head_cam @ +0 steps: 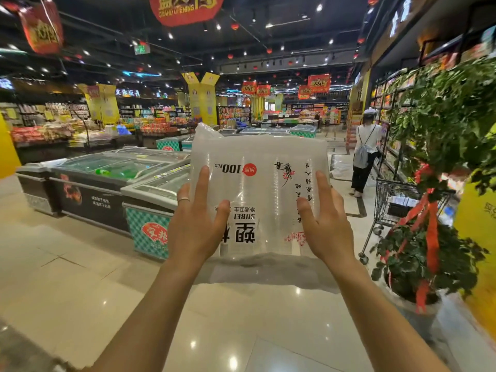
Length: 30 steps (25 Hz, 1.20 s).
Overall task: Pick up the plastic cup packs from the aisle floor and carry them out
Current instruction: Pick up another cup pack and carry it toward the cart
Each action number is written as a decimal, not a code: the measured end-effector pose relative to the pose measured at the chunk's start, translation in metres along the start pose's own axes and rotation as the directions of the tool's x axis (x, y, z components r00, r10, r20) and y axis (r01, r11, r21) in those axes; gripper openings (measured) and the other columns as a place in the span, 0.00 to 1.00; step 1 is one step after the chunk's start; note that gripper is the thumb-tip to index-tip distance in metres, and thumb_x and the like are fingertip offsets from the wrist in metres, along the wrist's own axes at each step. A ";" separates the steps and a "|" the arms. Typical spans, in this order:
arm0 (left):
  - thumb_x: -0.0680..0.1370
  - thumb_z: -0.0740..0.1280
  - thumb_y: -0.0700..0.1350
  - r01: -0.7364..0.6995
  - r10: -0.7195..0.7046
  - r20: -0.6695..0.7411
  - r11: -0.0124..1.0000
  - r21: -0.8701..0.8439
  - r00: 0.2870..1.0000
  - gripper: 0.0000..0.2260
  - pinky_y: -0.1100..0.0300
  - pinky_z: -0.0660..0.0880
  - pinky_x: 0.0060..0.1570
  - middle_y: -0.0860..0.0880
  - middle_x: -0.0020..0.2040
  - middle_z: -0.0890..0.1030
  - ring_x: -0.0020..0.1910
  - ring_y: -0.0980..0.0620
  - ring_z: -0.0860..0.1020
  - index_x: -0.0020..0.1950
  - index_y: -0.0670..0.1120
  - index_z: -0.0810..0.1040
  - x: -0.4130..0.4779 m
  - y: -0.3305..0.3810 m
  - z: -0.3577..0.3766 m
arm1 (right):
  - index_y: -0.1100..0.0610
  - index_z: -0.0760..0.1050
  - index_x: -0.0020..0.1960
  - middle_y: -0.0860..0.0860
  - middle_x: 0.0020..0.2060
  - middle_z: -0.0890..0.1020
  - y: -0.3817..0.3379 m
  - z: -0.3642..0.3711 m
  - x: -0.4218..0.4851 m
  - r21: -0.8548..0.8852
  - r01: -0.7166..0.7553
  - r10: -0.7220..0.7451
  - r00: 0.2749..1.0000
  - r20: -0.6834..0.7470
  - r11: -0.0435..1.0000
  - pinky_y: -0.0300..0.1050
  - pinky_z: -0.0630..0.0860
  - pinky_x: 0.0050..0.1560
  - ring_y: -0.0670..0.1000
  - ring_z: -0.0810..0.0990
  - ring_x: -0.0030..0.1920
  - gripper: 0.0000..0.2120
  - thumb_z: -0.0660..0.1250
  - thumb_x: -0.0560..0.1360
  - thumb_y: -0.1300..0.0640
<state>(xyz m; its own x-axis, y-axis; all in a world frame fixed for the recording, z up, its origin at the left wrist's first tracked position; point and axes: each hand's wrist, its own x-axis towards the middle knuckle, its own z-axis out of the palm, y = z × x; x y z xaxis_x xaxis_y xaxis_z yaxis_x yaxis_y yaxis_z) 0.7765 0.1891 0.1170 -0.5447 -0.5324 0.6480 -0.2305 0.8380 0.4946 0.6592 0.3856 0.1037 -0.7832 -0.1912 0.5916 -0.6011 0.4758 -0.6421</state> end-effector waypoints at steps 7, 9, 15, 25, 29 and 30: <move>0.79 0.58 0.60 0.017 -0.016 0.029 1.000 -0.022 0.999 0.32 0.41 0.72 0.56 0.39 0.75 0.61 0.67 0.38 0.70 0.77 0.65 0.43 0.076 0.014 0.121 | 0.36 0.46 0.77 0.52 0.74 0.61 0.084 0.033 0.109 -0.010 0.008 -0.008 1.000 0.020 1.000 0.54 0.72 0.56 0.57 0.71 0.65 0.29 0.55 0.81 0.41; 0.79 0.58 0.60 0.013 -0.012 0.041 1.000 -0.028 0.999 0.32 0.41 0.72 0.56 0.39 0.75 0.60 0.68 0.37 0.69 0.77 0.66 0.43 0.099 0.016 0.155 | 0.37 0.46 0.77 0.52 0.72 0.63 0.105 0.044 0.138 -0.016 -0.001 0.001 1.000 0.008 1.000 0.54 0.72 0.54 0.57 0.73 0.62 0.29 0.55 0.81 0.42; 0.79 0.59 0.59 -0.008 0.012 0.053 0.998 -0.063 0.999 0.32 0.44 0.72 0.55 0.39 0.74 0.62 0.66 0.36 0.70 0.78 0.64 0.46 0.178 0.009 0.248 | 0.37 0.47 0.77 0.53 0.74 0.62 0.156 0.089 0.225 -0.065 -0.016 0.013 0.999 -0.048 0.998 0.55 0.73 0.57 0.57 0.70 0.67 0.28 0.55 0.81 0.42; 0.79 0.59 0.59 -0.078 0.088 0.068 0.987 -0.138 0.994 0.31 0.42 0.73 0.54 0.38 0.73 0.63 0.62 0.35 0.73 0.78 0.63 0.47 0.381 -0.035 0.421 | 0.40 0.48 0.78 0.52 0.74 0.61 0.224 0.215 0.423 -0.128 -0.051 0.034 0.991 -0.131 0.990 0.51 0.70 0.53 0.56 0.69 0.68 0.29 0.56 0.81 0.43; 0.79 0.59 0.59 -0.100 0.112 0.085 0.985 -0.138 0.990 0.31 0.44 0.73 0.52 0.39 0.73 0.63 0.61 0.35 0.74 0.78 0.63 0.46 0.444 -0.053 0.472 | 0.39 0.48 0.78 0.52 0.76 0.60 0.245 0.262 0.484 -0.130 -0.064 0.046 0.990 -0.131 0.989 0.48 0.66 0.53 0.55 0.67 0.69 0.29 0.56 0.81 0.44; 0.79 0.59 0.59 -0.103 0.116 0.087 0.985 -0.136 0.989 0.31 0.44 0.73 0.52 0.39 0.73 0.63 0.61 0.35 0.74 0.78 0.63 0.46 0.454 -0.058 0.482 | 0.39 0.48 0.78 0.52 0.76 0.60 0.251 0.272 0.495 -0.129 -0.067 0.050 0.990 -0.132 0.989 0.49 0.67 0.54 0.55 0.67 0.70 0.29 0.57 0.81 0.44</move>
<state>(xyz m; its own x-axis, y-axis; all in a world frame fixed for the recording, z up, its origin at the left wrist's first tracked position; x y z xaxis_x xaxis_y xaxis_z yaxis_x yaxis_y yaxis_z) 0.1535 -0.0435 0.1034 -0.6359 -0.4194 0.6479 -0.0615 0.8644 0.4991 0.0778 0.1764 0.1029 -0.7843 -0.0522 0.6182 -0.5218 0.5947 -0.6117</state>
